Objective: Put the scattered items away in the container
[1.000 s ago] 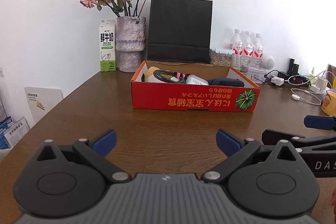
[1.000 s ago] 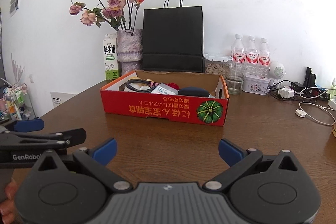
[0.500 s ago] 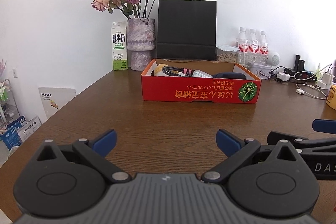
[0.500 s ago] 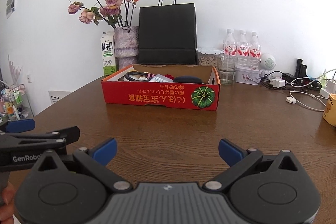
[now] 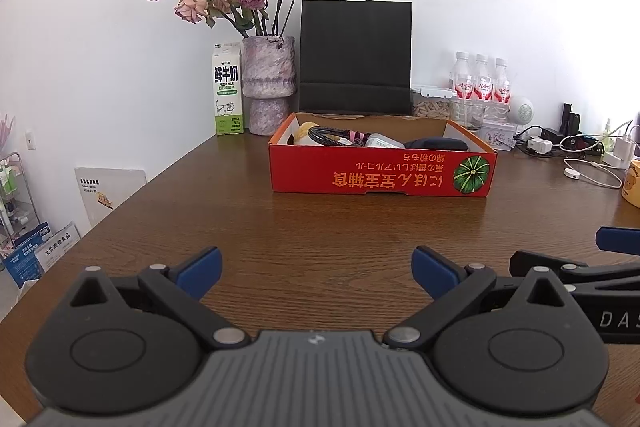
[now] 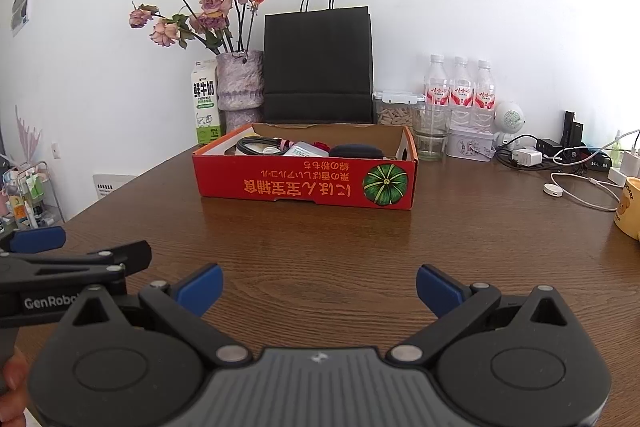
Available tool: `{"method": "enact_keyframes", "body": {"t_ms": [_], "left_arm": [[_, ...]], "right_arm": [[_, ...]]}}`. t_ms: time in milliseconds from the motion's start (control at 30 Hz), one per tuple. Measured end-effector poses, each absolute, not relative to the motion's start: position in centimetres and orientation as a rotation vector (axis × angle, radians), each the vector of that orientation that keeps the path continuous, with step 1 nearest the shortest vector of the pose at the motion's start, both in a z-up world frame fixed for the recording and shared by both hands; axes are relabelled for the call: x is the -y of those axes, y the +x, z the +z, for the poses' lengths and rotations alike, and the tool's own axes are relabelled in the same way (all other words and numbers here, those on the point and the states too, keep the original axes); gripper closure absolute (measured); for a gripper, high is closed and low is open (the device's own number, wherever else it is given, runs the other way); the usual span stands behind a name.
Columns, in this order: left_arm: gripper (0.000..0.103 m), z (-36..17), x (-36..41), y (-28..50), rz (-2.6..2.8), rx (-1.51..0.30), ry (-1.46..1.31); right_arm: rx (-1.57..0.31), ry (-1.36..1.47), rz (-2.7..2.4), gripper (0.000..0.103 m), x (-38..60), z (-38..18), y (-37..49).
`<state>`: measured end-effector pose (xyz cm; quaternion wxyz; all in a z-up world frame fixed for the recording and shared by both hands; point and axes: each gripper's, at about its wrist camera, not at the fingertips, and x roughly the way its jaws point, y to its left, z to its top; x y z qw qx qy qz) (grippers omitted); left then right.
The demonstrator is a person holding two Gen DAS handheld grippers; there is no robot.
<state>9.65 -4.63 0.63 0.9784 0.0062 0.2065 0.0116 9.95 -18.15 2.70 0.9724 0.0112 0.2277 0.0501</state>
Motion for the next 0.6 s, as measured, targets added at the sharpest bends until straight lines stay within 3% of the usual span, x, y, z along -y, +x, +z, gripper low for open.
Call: {"method": "enact_keyframes", "body": {"t_ms": [600], "left_arm": [[0.000, 0.40, 4.46, 9.76, 0.018, -0.429, 0.001]], "right_arm": [[-0.465, 0.016, 0.096, 0.000, 18.18, 2.71, 9.83]]}}
